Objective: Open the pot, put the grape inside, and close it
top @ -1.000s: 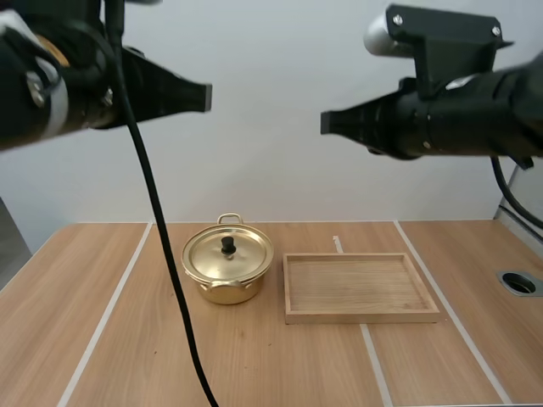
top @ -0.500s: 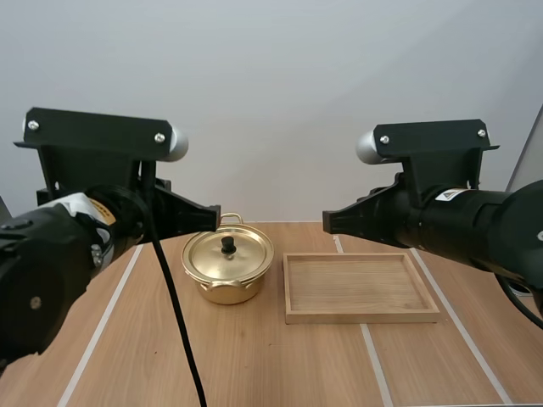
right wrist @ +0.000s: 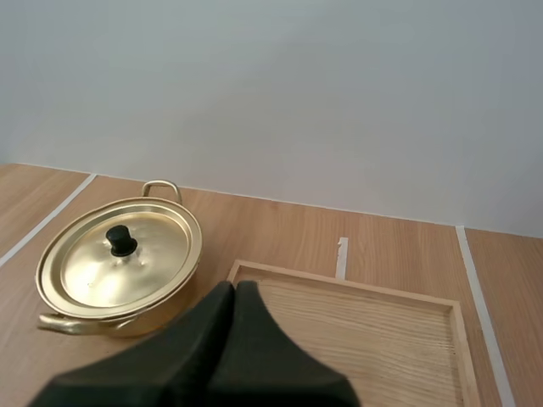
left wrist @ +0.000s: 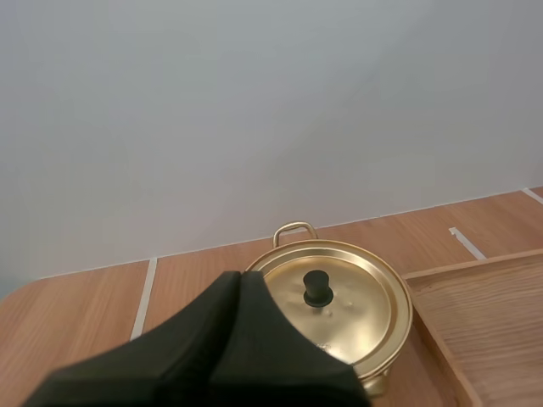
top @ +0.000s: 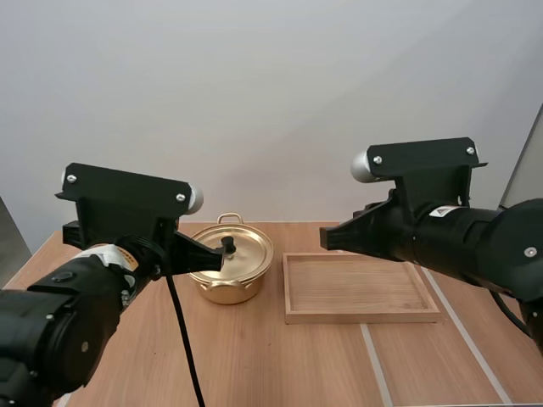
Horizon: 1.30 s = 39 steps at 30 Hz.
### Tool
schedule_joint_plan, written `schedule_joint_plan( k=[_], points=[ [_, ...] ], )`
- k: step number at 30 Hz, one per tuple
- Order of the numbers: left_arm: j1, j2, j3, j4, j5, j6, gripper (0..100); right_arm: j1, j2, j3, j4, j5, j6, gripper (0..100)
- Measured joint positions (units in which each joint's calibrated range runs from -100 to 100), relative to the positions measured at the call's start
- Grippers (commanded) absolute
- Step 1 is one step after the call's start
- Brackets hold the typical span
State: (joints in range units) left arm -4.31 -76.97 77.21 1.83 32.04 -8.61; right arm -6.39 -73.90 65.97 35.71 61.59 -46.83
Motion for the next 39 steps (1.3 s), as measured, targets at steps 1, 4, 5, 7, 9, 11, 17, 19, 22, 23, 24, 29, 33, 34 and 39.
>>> schedule_joint_plan(
  k=[1, 4, 5, 7, 9, 11, 17, 19, 22, 23, 24, 29, 33, 34, 39],
  points=[
    [0.0, 0.0, 1.2, 0.3, -1.2, 0.2, 0, 0.0, 0.0, 1.1, 0.2, -0.8, -0.5, 0],
    [0.07, 0.0, 4.1, 1.7, -3.1, 0.7, 0, 0.0, 0.0, 4.3, 0.3, -3.4, -2.3, 0],
    [0.15, -0.1, 4.5, 1.8, -3.5, 0.7, 0, 0.0, 0.0, 5.0, 0.5, -3.8, -2.8, 0],
    [0.72, -0.9, 5.3, 1.9, -4.0, 0.7, 0, 0.0, 0.0, 6.7, 0.5, -4.7, -3.7, 0],
    [1.42, -2.4, 5.3, 1.9, -4.6, 0.4, 0, 0.0, 0.0, 7.7, 0.5, -5.3, -4.1, 0],
    [2.31, -5.2, 5.3, 2.0, -5.2, 0.0, 0, 0.0, 0.0, 8.1, 0.5, -5.9, -4.5, 0],
    [3.8, -13.8, 5.9, 2.3, -6.1, -1.3, 0, 0.0, 0.0, 8.6, 1.0, -7.4, -5.1, 0],
    [3.95, -15.8, 7.2, 2.3, -6.6, -1.3, 0, 0.0, 0.0, 8.6, 1.2, -7.7, -5.1, 0],
    [3.94, -16.8, 10.3, 2.3, -6.8, -1.3, 0, 0.0, 0.0, 8.6, 1.5, -7.9, -5.3, 0],
    [3.94, -16.9, 11.5, 2.3, -7.1, -1.3, 0, 0.0, 0.0, 8.6, 1.5, -7.9, -5.5, 0],
    [3.94, -16.9, 12.7, 2.3, -7.7, -1.3, 0, 0.0, 0.0, 8.6, 1.5, -7.9, -5.9, 0],
    [3.94, -16.9, 18.2, 2.3, -10.4, -1.7, 0, 0.0, 0.0, 8.6, 1.5, -8.3, -6.6, 0],
    [3.94, -16.9, 22.1, 2.4, -10.7, -4.4, 0, 0.0, 0.0, 8.6, 1.6, -8.5, -7.1, 0],
    [3.94, -16.9, 22.5, 2.5, -10.7, -4.4, 0, 0.0, 0.0, 8.6, 1.6, -8.5, -7.2, 0],
    [3.94, -16.9, 22.7, 2.5, -10.1, -5.6, 0, 0.0, 0.0, 9.3, 1.7, -8.9, -7.7, 0]
  ],
)
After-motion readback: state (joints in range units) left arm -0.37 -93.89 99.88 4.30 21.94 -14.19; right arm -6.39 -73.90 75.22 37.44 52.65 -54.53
